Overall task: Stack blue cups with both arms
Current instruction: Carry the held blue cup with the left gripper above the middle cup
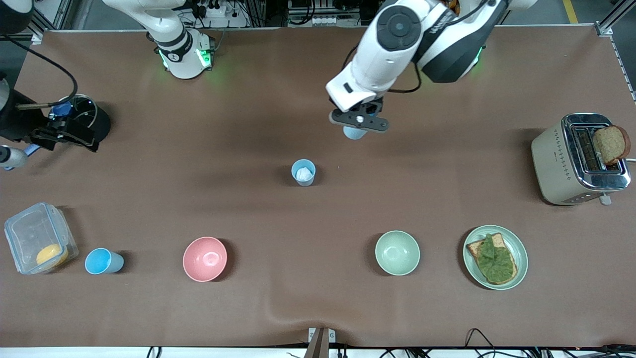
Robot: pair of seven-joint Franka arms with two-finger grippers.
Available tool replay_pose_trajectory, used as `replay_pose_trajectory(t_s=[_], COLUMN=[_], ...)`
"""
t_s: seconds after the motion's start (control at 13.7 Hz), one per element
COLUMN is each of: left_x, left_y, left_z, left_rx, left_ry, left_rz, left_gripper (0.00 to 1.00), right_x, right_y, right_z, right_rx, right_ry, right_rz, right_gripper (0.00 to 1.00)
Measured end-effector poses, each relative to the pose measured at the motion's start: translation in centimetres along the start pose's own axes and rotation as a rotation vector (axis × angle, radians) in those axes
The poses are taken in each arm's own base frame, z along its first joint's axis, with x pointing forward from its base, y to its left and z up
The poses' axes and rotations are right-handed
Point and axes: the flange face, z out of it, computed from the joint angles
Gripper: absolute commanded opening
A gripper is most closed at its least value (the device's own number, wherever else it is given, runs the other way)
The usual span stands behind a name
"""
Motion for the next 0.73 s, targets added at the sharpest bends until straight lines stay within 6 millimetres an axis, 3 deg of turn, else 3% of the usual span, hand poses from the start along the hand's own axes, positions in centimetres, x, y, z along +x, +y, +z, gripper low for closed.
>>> replay_pose_trajectory(t_s=[0.22, 0.36, 0.73], left_x=[1.6, 2.9, 4.0], left_y=[3.3, 4.2, 6.8], left_z=[3.9, 6.0, 8.1], left_rx=[0.032, 0.033, 0.054], left_ry=[-0.003, -0.002, 0.045], left_rz=[-0.036, -0.043, -0.065], left_gripper=[0.0, 0.0, 0.0], right_x=[0.3, 0.3, 0.7], right_y=[-1.1, -1.4, -2.4], right_z=[-0.2, -0.1, 1.4], right_rx=[0.005, 0.005, 0.003], right_ry=[0.036, 0.033, 0.009], right_rz=[-0.018, -0.029, -0.058], right_gripper=[1.0, 1.0, 1.0])
